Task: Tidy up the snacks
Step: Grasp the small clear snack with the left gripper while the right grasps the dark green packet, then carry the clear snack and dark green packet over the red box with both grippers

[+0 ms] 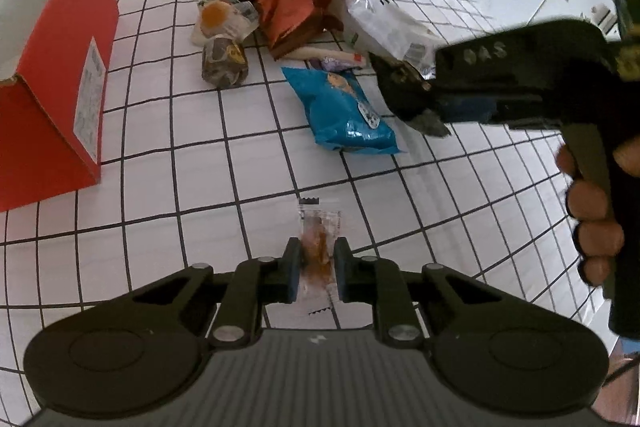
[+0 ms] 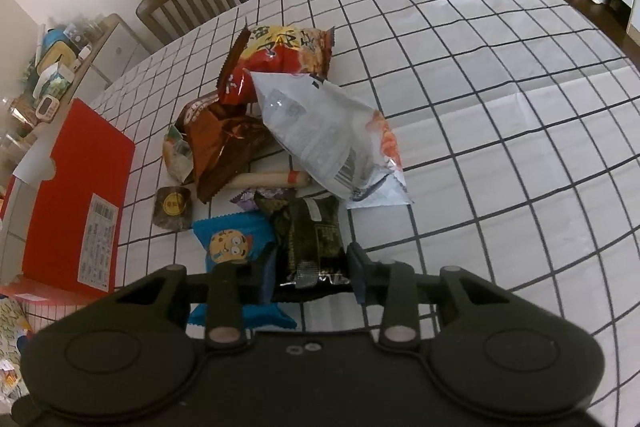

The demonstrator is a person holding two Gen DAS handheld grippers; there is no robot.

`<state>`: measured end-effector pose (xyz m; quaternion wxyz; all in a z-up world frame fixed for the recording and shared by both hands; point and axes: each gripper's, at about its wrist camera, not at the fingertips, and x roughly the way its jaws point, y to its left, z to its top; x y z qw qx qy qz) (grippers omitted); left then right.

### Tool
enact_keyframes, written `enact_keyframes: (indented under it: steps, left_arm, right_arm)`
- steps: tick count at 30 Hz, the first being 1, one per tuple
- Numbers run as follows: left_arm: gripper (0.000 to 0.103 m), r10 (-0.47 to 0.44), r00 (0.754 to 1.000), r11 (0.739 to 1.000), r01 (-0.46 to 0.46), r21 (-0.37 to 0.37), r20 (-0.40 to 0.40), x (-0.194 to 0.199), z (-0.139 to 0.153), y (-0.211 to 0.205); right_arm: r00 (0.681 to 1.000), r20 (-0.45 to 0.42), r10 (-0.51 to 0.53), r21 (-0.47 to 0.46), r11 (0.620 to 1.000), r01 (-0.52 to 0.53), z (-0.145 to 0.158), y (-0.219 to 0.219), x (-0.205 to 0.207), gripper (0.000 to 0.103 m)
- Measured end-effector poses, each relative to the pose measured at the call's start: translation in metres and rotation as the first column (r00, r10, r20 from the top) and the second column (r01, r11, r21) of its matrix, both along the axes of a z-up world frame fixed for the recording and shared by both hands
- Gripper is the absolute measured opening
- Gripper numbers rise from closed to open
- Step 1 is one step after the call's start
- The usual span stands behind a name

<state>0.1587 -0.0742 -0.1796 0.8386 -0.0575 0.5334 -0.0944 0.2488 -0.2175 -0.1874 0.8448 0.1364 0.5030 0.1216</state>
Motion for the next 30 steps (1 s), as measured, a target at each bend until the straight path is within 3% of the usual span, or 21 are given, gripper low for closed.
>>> enact_keyframes:
  steps: [14,22,30]
  left_arm:
    - [0.017,0.06,0.998,0.996,-0.061,-0.062,-0.006,-0.009,0.027,0.017]
    - [0.017,0.099,0.994,0.992,-0.096,-0.08,0.038,-0.018,0.056,0.032]
    - [0.017,0.152,0.984,0.986,-0.143,-0.09,0.091,-0.025,0.086,0.057]
  right_arm:
    - [0.999,0.038,0.034,0.006,0.999,-0.034,0.037,-0.01,-0.041,0.034]
    - [0.995,0.067,0.076,-0.011,0.997,-0.075,0.064,0.002,-0.06,0.034]
    - [0.977,0.154,0.149,-0.05,0.988,-0.143,0.098,0.029,-0.074,0.034]
